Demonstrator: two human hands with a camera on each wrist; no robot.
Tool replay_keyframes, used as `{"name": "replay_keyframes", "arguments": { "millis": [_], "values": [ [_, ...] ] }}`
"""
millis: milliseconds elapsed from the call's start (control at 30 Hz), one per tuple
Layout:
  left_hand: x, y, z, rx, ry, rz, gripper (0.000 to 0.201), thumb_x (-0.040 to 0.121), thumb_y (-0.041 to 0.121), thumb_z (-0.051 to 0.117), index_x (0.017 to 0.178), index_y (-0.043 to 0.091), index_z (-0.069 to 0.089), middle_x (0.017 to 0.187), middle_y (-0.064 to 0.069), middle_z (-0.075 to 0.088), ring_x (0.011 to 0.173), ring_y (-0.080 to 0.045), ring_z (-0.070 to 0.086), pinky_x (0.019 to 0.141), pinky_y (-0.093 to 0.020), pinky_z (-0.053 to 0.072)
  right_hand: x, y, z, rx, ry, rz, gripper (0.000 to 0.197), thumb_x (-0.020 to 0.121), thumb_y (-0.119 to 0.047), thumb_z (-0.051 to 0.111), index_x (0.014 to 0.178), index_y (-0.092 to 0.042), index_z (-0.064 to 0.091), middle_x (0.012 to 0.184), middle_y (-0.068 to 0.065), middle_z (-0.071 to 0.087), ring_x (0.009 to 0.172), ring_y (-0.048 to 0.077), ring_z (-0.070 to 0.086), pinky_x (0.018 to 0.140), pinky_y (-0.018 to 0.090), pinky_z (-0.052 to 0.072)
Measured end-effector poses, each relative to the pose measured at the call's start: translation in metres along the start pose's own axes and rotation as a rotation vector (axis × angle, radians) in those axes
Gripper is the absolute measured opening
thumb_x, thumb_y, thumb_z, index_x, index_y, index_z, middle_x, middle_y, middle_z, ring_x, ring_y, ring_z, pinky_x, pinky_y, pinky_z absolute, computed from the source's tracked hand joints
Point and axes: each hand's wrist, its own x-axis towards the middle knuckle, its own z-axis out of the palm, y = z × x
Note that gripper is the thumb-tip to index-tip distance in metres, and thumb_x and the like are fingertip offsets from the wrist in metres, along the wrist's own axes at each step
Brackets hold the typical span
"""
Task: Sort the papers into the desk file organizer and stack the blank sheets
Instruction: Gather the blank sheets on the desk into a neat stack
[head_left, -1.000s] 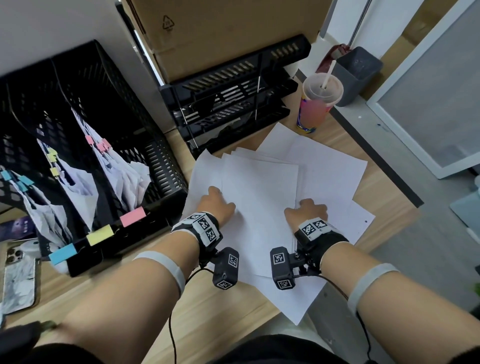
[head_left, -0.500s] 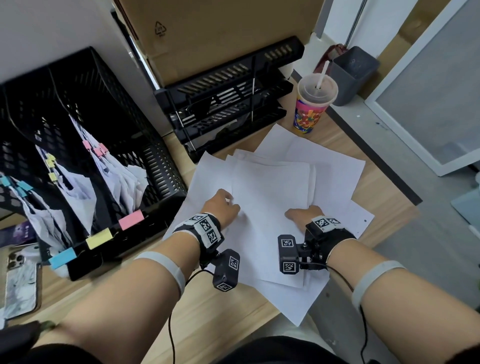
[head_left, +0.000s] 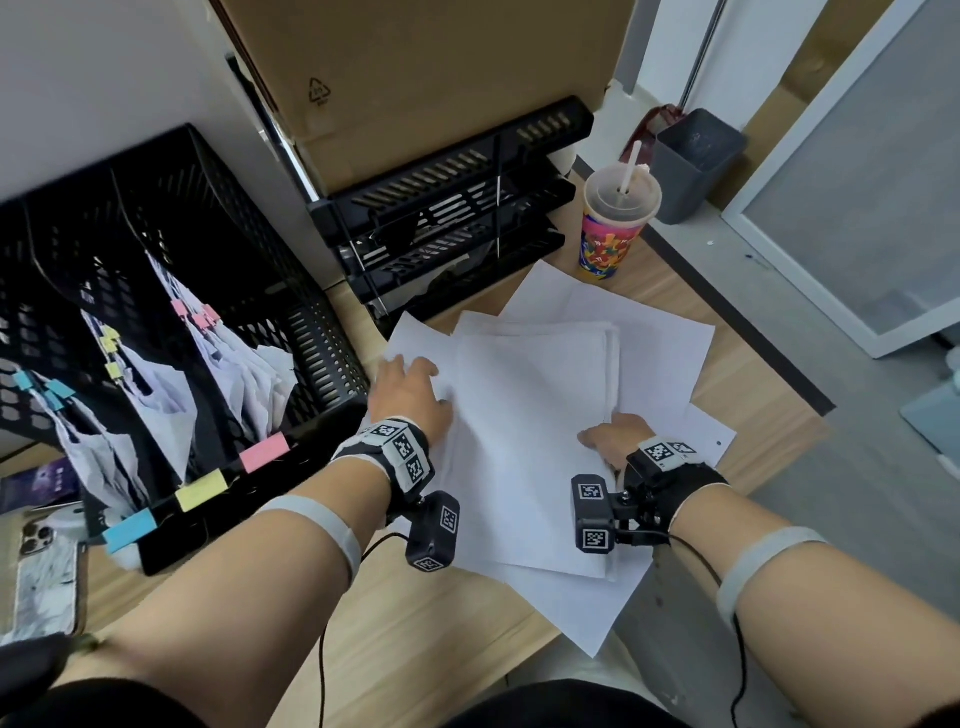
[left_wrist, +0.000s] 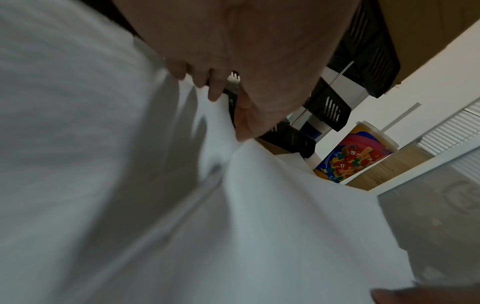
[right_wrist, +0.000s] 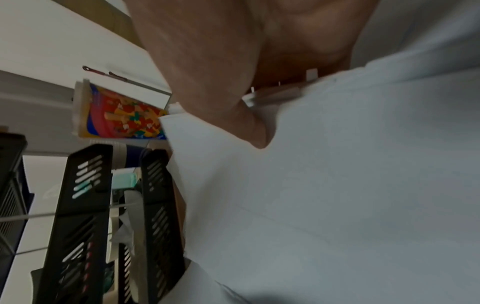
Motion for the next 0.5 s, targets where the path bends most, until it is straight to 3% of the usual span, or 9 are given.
{"name": "replay_keyframes", "arguments": {
  "millis": [33,100,233,300,333,433,500],
  "values": [
    [0.001,0.0,-0.004,0.01,0.017,-0.019,0.049,0.087,0.021,0.061,0.134,0.019,0.048,0.153,-0.016,0.029,0.147,-0.03,0.022,0.117,-0.043,0.031,0.0,0.004,-0.003,-0.009,0.027,0.01,0.063,0.086,-0.017,0.06,0.14,0.004,0.036,0.08,0.009,0.053,0.057,0.02,0.052,0.043,0.021,0.038],
    [0.003,0.003,-0.01,-0.02,0.02,-0.071,0.053,0.086,0.016,0.063,0.135,0.016,0.043,0.15,-0.019,0.026,0.145,-0.033,0.023,0.114,-0.043,0.036,0.001,0.011,-0.008,-0.033,0.075,-0.002,0.055,0.085,-0.02,0.059,0.133,0.004,0.045,0.087,0.011,0.058,0.06,0.022,0.054,0.047,0.022,0.042],
    [0.005,0.014,-0.016,-0.117,-0.004,-0.176,0.057,0.086,0.008,0.059,0.137,0.017,0.035,0.14,-0.019,0.037,0.119,-0.04,0.052,0.097,-0.047,0.05,-0.003,0.024,-0.016,-0.027,0.146,-0.029,0.055,0.091,-0.022,0.057,0.138,0.002,0.04,0.117,0.018,0.057,0.096,0.032,0.059,0.077,0.032,0.048],
    [0.003,0.014,-0.018,-0.174,-0.028,-0.211,0.065,0.089,0.007,0.057,0.144,0.02,0.026,0.134,-0.02,0.047,0.11,-0.039,0.058,0.091,-0.043,0.05,-0.007,0.03,-0.02,0.005,0.174,-0.032,0.057,0.094,-0.018,0.054,0.143,0.003,0.034,0.135,0.019,0.05,0.116,0.033,0.054,0.09,0.032,0.044],
    [0.001,0.013,-0.017,-0.179,-0.045,-0.221,0.07,0.091,0.007,0.056,0.149,0.022,0.019,0.13,-0.02,0.052,0.106,-0.037,0.059,0.088,-0.041,0.048,-0.005,0.033,-0.022,0.018,0.187,-0.034,0.06,0.093,-0.017,0.054,0.146,0.001,0.031,0.14,0.018,0.048,0.118,0.033,0.052,0.092,0.03,0.043],
    [-0.01,0.005,-0.018,-0.153,-0.07,-0.228,0.079,0.092,0.008,0.055,0.154,0.02,0.007,0.119,-0.022,0.06,0.104,-0.038,0.062,0.079,-0.04,0.046,-0.003,0.039,-0.028,0.05,0.199,-0.037,0.061,0.092,-0.015,0.054,0.147,-0.002,0.032,0.133,0.017,0.054,0.1,0.029,0.054,0.08,0.026,0.042],
    [-0.013,0.002,-0.023,-0.163,-0.06,-0.204,0.065,0.091,0.01,0.054,0.148,0.016,0.024,0.118,-0.022,0.062,0.105,-0.04,0.063,0.081,-0.041,0.05,-0.004,0.041,-0.031,0.054,0.184,-0.024,0.065,0.093,-0.014,0.053,0.15,-0.003,0.025,0.132,0.017,0.054,0.1,0.03,0.055,0.077,0.025,0.04]
  ]
}}
